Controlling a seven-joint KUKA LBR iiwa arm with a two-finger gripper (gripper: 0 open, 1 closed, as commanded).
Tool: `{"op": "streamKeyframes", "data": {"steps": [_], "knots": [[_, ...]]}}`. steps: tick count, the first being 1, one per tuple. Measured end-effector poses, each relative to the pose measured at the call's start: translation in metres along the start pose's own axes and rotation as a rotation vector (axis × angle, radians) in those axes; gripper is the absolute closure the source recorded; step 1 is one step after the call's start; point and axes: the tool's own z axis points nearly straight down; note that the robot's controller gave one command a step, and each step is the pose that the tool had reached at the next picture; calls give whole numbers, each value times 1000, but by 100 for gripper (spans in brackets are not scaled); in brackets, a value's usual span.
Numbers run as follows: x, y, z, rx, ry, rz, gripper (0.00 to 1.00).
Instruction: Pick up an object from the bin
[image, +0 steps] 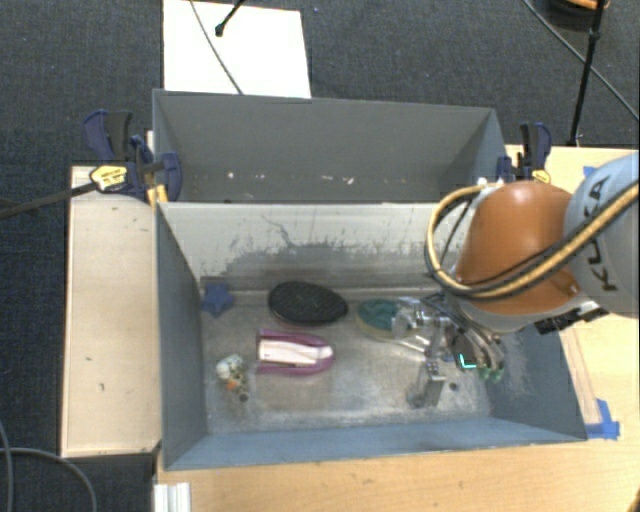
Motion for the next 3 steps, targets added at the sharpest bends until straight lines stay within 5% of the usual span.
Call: {"op": "streamKeyframes", "data": {"steps": [1,2,3], "knots": [[-77,5,54,0,-9,-205,0],[-83,-29,85,0,-7,44,0],[-96,-65,103,2,-12,-4,0]]}}
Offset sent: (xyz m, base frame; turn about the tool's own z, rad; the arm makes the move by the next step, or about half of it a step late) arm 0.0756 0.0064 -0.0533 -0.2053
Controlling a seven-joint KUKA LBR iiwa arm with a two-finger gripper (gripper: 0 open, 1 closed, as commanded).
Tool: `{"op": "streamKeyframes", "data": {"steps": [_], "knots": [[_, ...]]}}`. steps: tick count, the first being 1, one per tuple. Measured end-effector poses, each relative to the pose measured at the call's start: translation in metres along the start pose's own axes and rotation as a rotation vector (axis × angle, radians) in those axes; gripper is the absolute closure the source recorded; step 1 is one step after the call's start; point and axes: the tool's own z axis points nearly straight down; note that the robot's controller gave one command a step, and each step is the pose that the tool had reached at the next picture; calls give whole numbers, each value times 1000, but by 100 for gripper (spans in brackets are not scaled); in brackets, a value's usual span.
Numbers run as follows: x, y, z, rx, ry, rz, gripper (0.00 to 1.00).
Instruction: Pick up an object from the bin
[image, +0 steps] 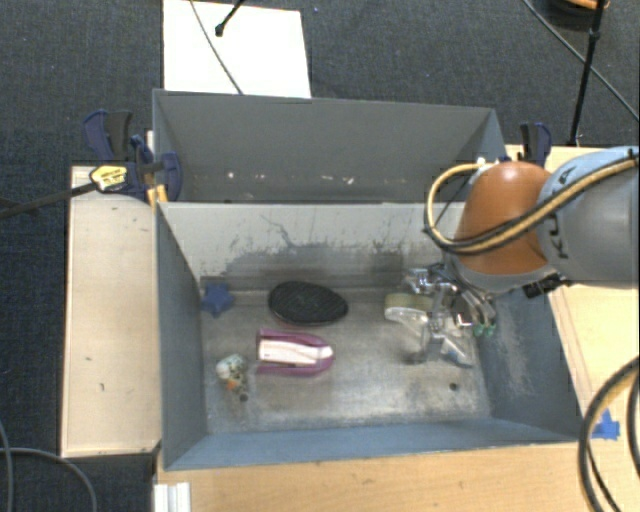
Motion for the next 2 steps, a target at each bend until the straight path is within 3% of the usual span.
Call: {"op": "streamKeyframes", "data": {"steps": [1,2], "knots": [[1,3,0,-3,4,-1,100],[12,17,-170,-1,-5,-34,100]]}}
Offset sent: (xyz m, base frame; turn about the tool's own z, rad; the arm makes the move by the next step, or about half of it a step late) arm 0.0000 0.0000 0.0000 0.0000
